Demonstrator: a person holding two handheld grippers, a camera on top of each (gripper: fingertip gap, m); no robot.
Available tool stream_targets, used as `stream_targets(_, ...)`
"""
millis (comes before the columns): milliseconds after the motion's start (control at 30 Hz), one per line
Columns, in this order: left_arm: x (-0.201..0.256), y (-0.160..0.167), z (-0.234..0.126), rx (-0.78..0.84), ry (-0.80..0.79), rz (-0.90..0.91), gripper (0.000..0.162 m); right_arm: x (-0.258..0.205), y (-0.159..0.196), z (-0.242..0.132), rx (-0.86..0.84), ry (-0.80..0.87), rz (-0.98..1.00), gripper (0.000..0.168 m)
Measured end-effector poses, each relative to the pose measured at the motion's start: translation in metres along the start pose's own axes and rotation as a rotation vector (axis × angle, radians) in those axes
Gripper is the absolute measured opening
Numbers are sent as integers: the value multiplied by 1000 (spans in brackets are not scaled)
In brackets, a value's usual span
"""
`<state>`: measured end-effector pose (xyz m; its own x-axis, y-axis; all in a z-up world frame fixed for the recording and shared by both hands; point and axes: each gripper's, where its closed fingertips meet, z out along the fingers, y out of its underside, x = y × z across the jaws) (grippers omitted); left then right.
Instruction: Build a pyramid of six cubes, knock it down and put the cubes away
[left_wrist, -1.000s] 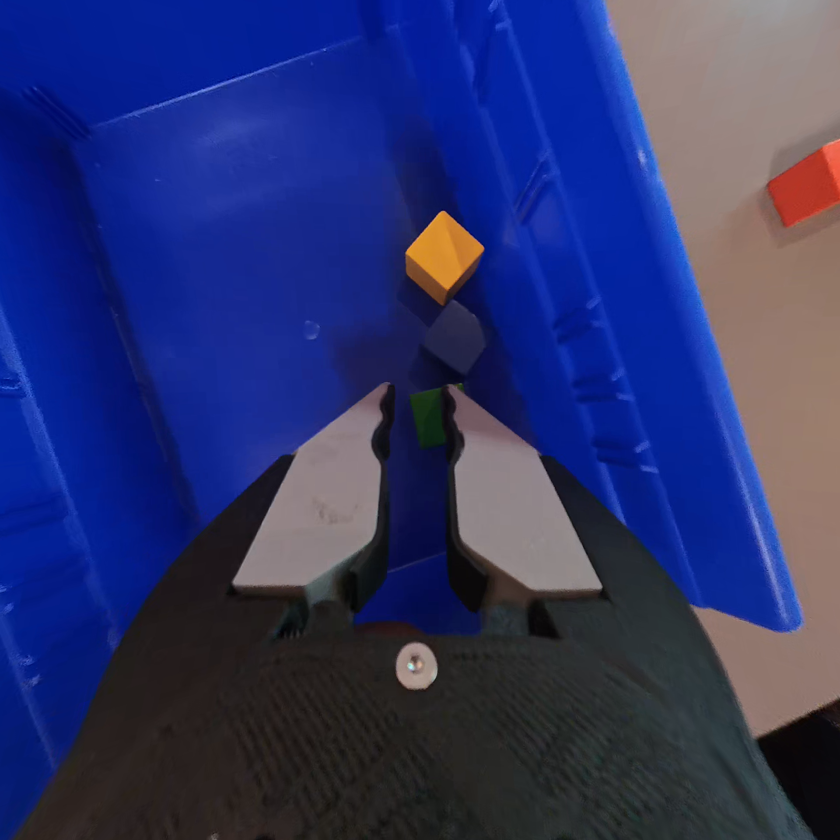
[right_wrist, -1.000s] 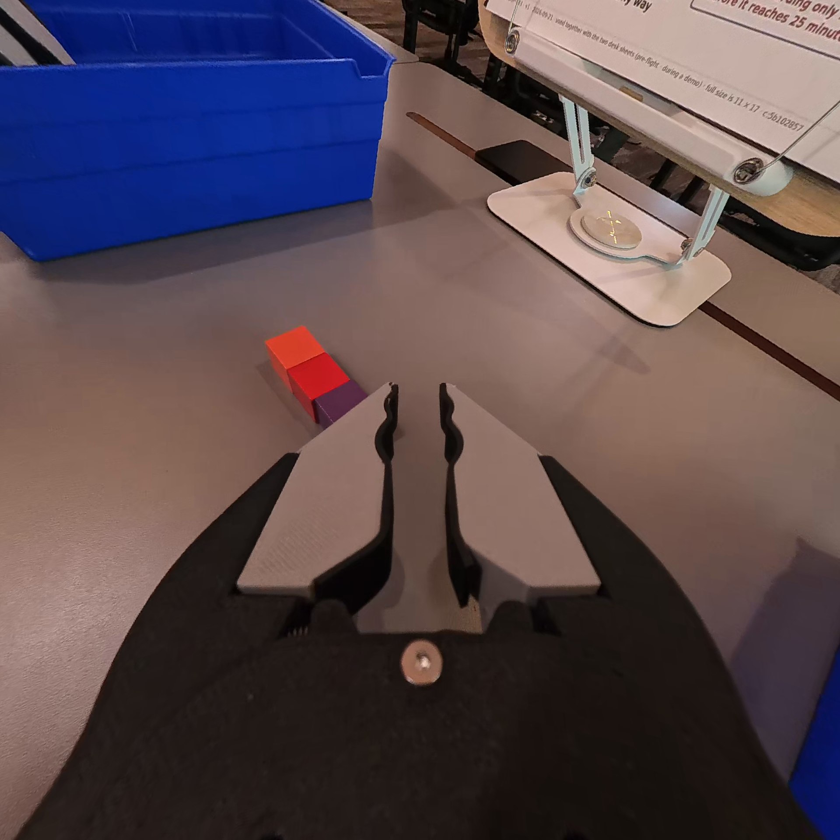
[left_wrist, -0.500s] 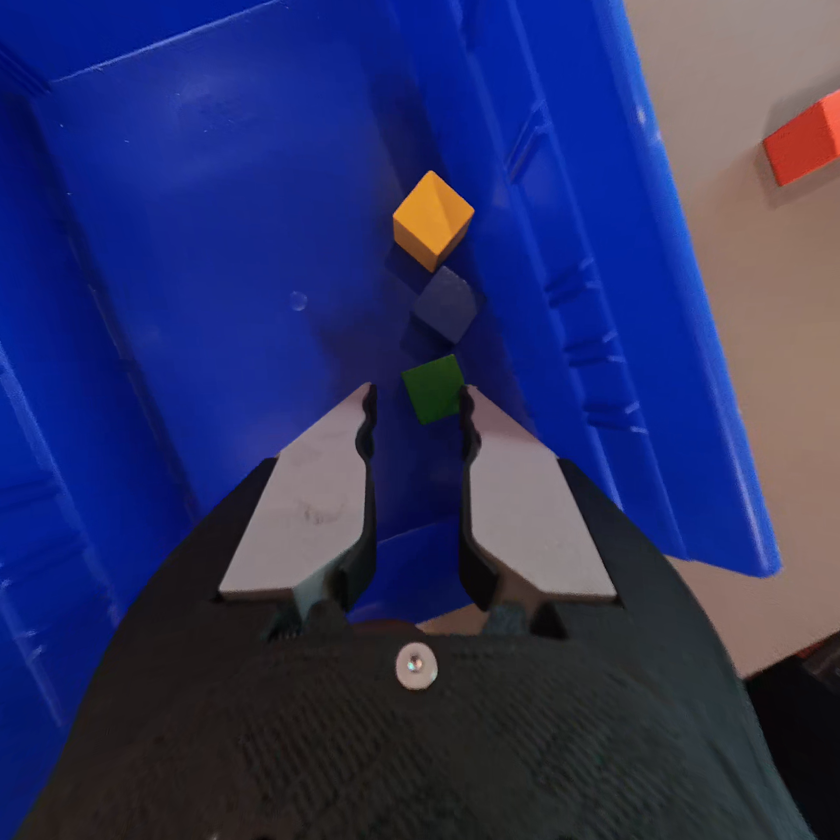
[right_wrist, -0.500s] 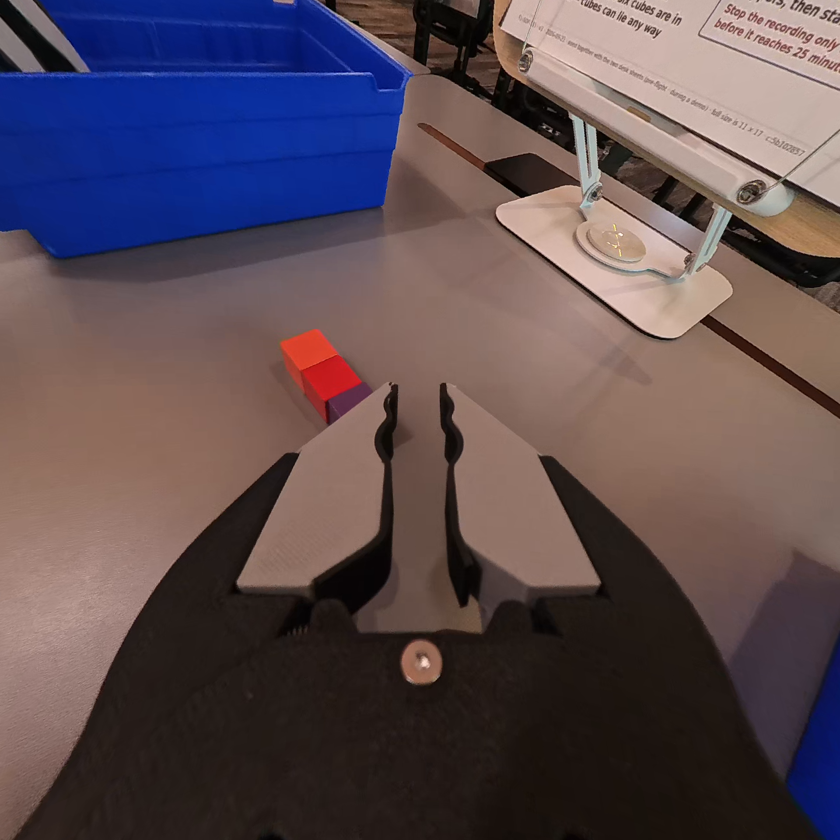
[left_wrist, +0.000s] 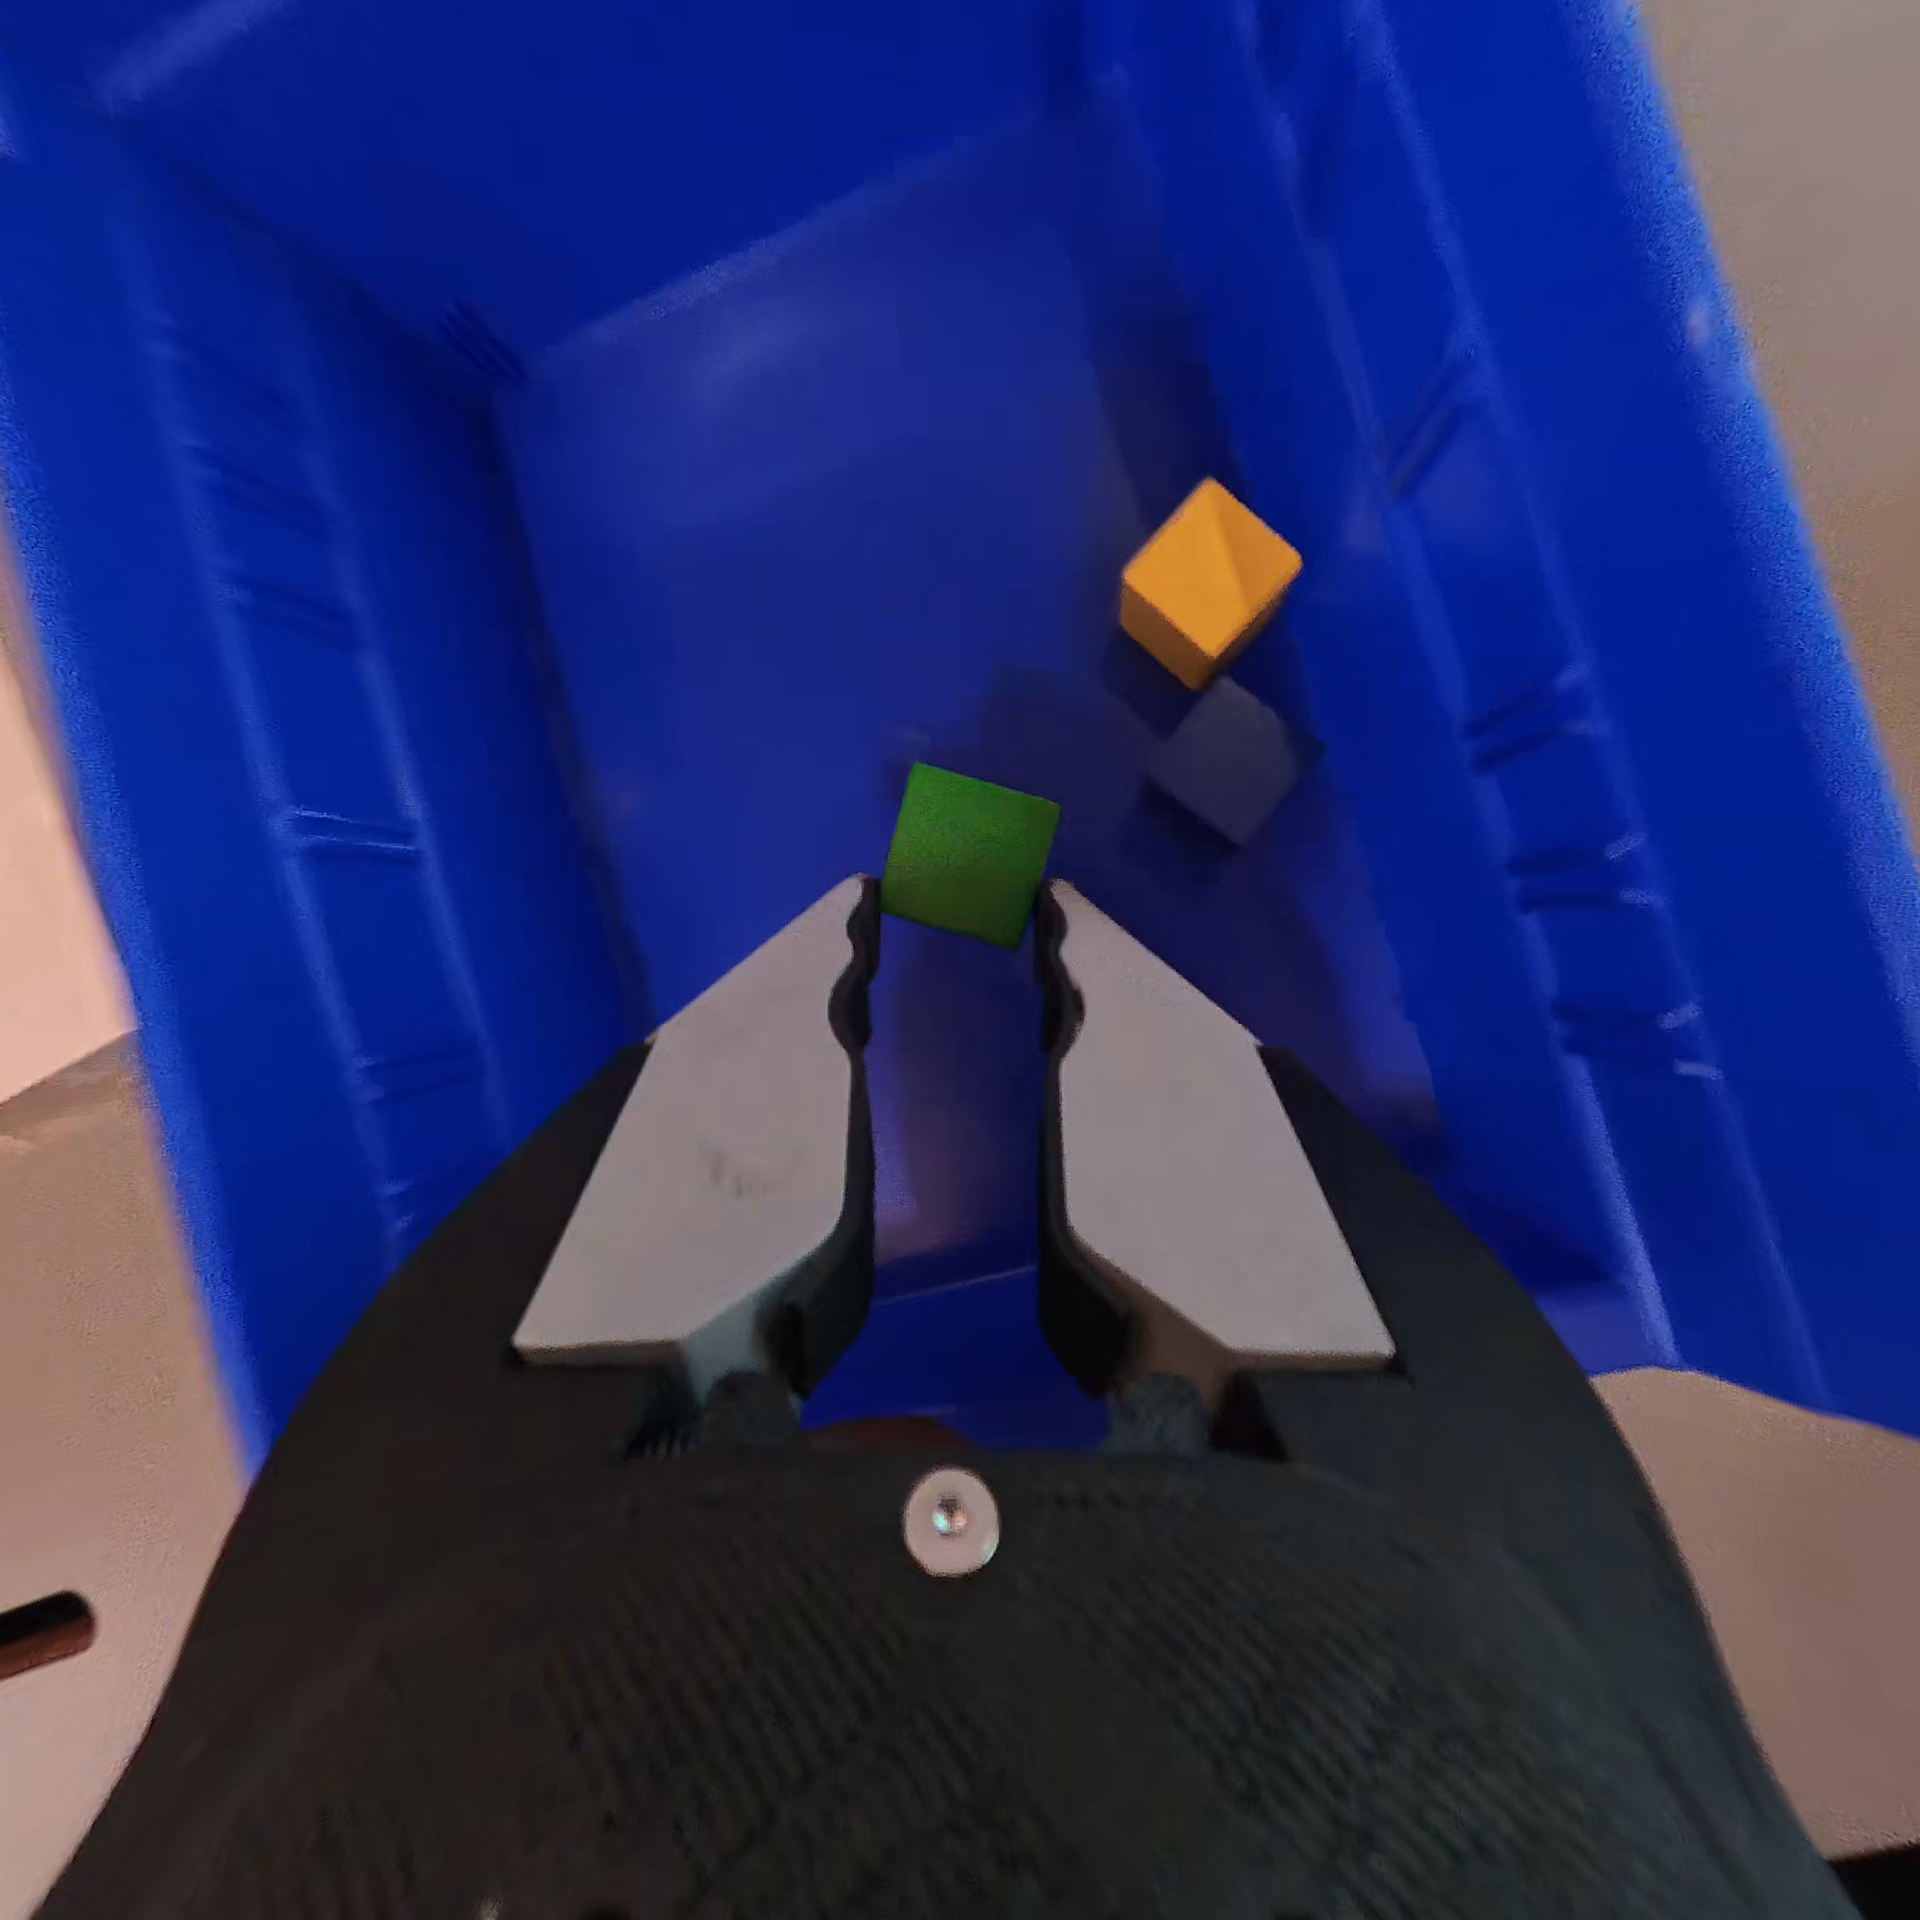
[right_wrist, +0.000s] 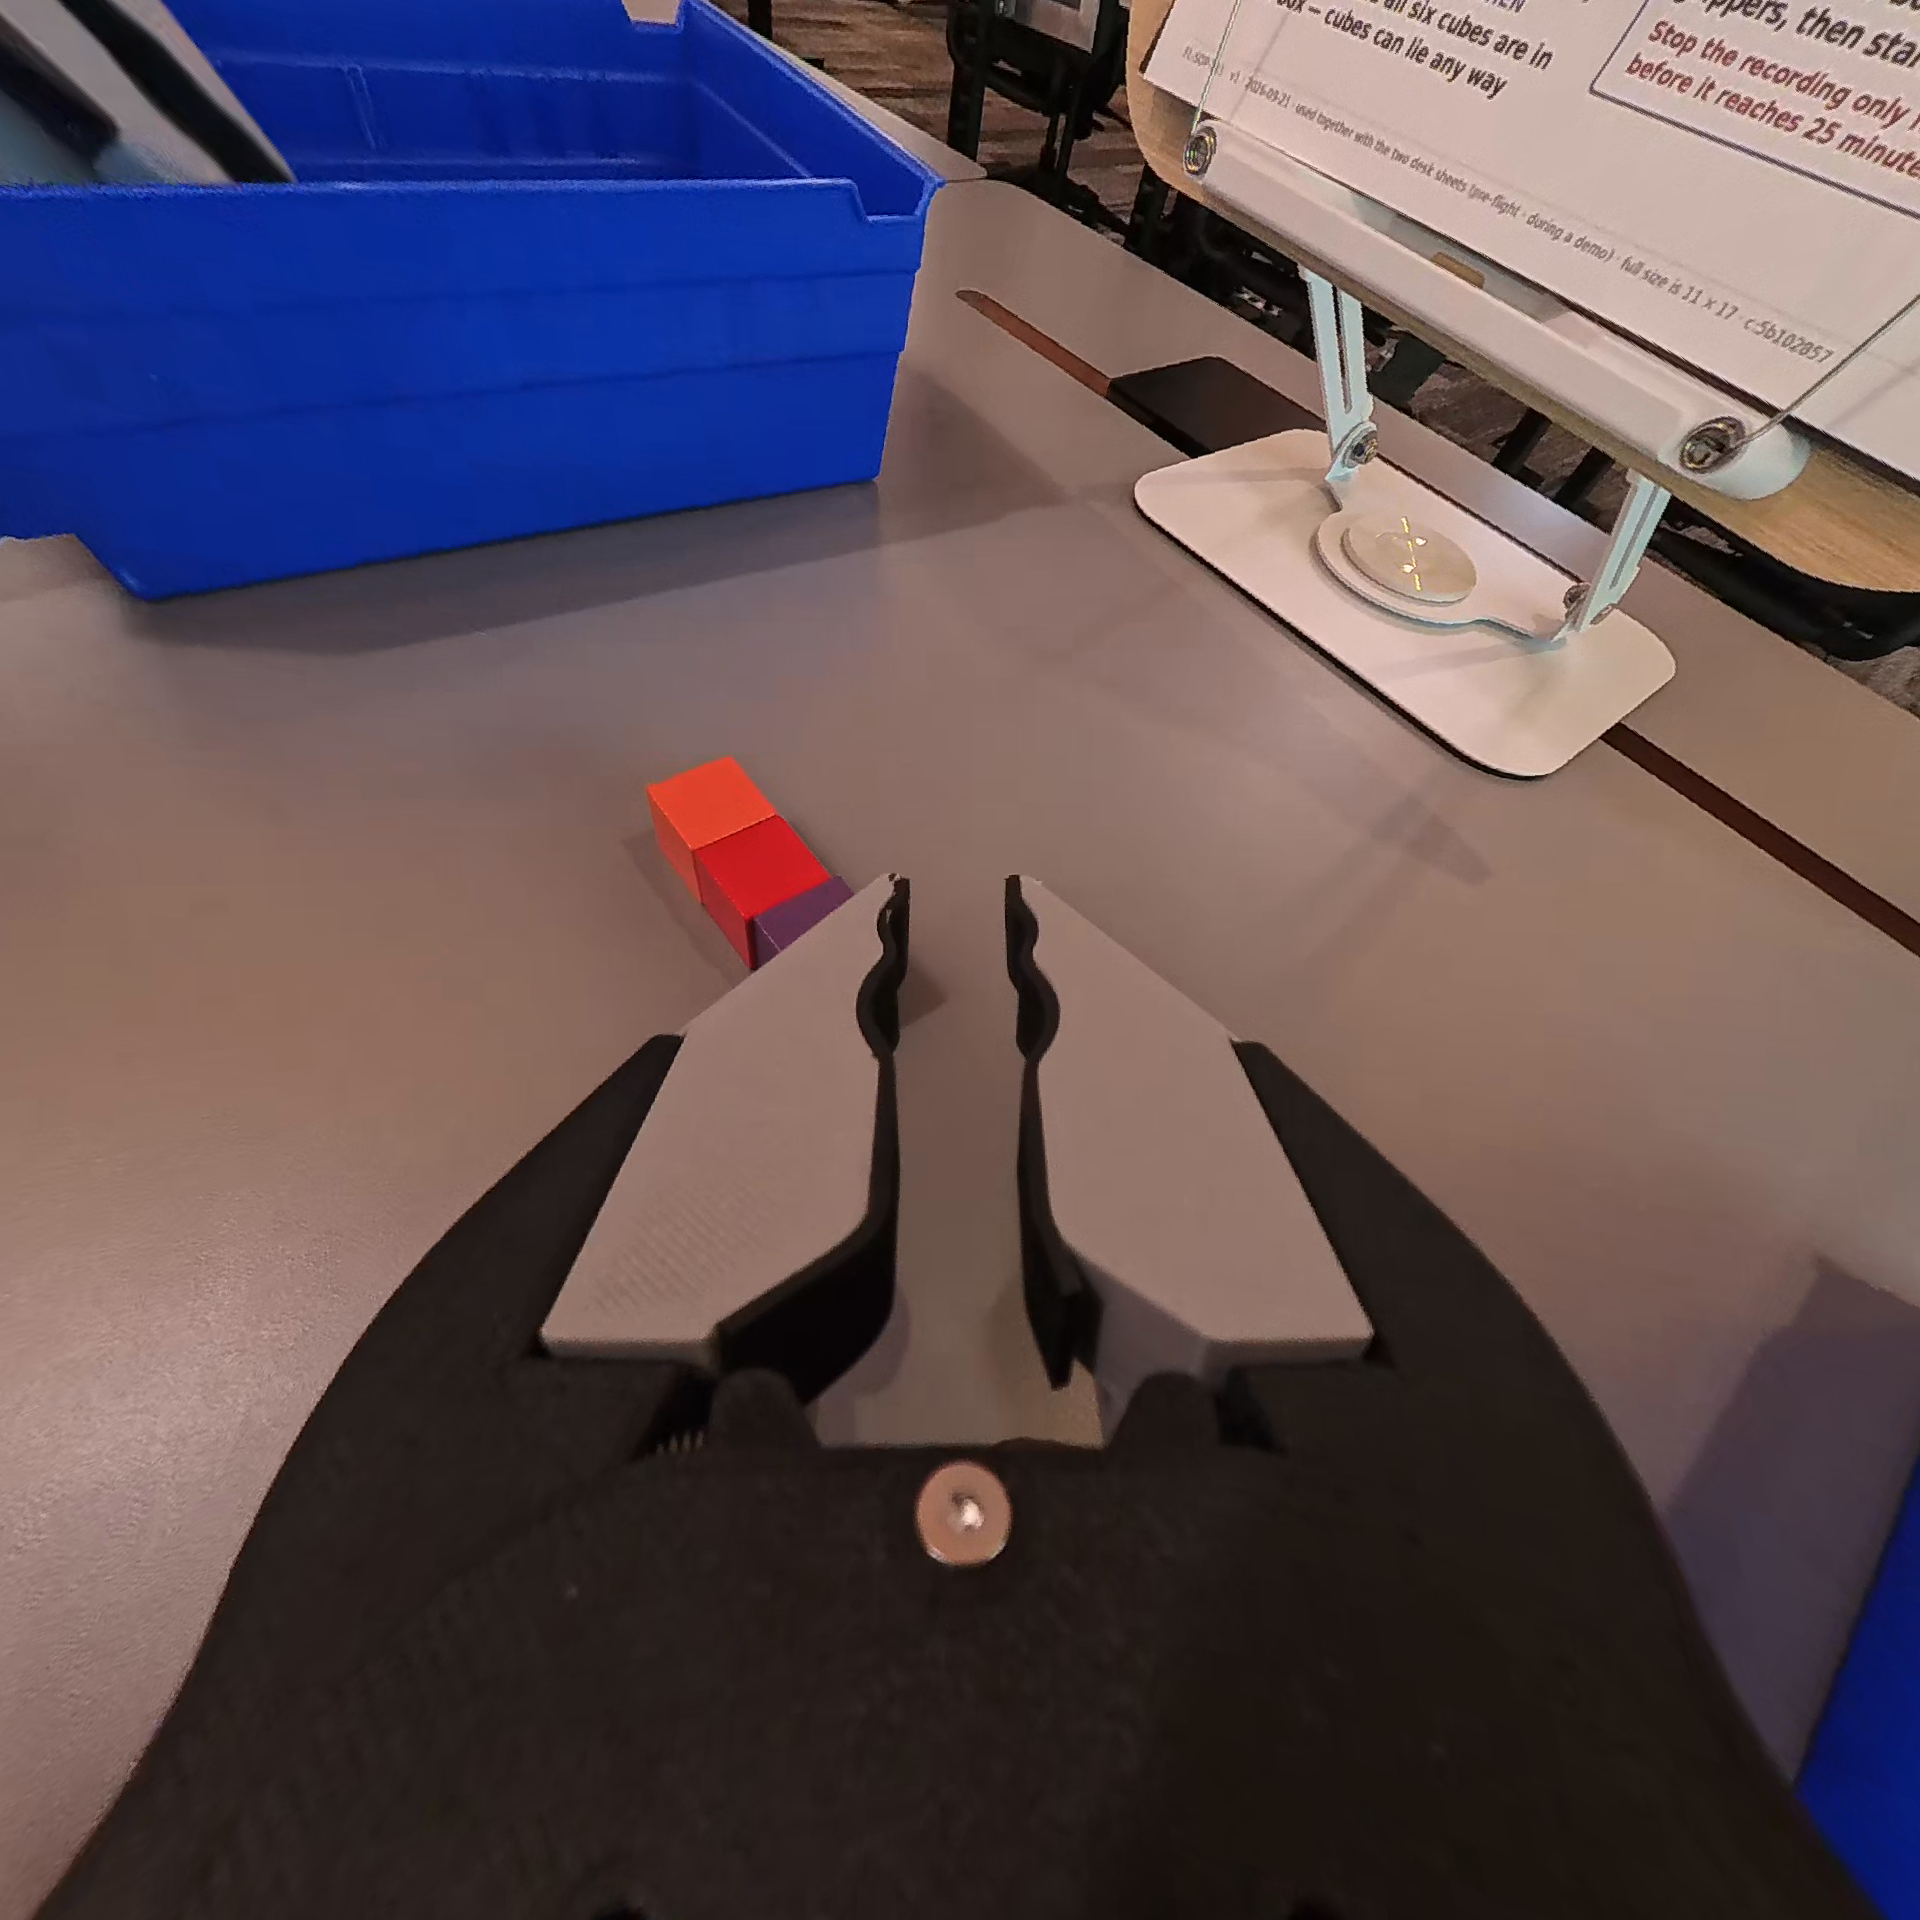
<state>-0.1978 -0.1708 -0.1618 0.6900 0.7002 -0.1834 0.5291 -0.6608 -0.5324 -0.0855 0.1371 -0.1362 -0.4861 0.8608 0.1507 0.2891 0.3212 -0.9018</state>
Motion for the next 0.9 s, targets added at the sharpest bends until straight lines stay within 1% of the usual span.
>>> stream_targets(33, -6, -7, -9, 43, -19, -16, 27, 0, 0, 0, 0, 0, -1, 16)
stream_targets(133, -11, -34, -44, 193, -24, -48, 27, -1, -1, 0, 1, -3, -2, 16)
stream_targets(233, 18, -59, -76, 315, 77, 10, 28, -2, -2, -1, 8, -10, 8, 16)
stream_targets(367, 82, -75, -102, 381, 230, 220, 27, -7, -10, -4, 57, -66, 53, 18)
stream_targets(467, 140, -73, -114, 404, 367, 421, 27, -14, -17, -8, 102, -134, 93, 23)
stream_targets(533, 165, -73, -115, 412, 368, 533, 27, -27, -24, -11, 137, -231, 122, 26)
stream_targets(633, 201, -72, -117, 454, 375, 710, 27, -60, -36, -21, 189, -463, 179, 30)
stream_targets(733, 233, -75, -125, 578, 372, 870, 27, -95, -46, -35, 211, -721, 242, 37)
stream_targets(833, 249, -77, -129, 637, 354, 933, 27, -115, -59, -53, 268, -914, 309, 48)
stream_targets(900, 251, -79, -126, 632, 322, 947, 27, -120, -66, -64, 303, -1008, 360, 48)
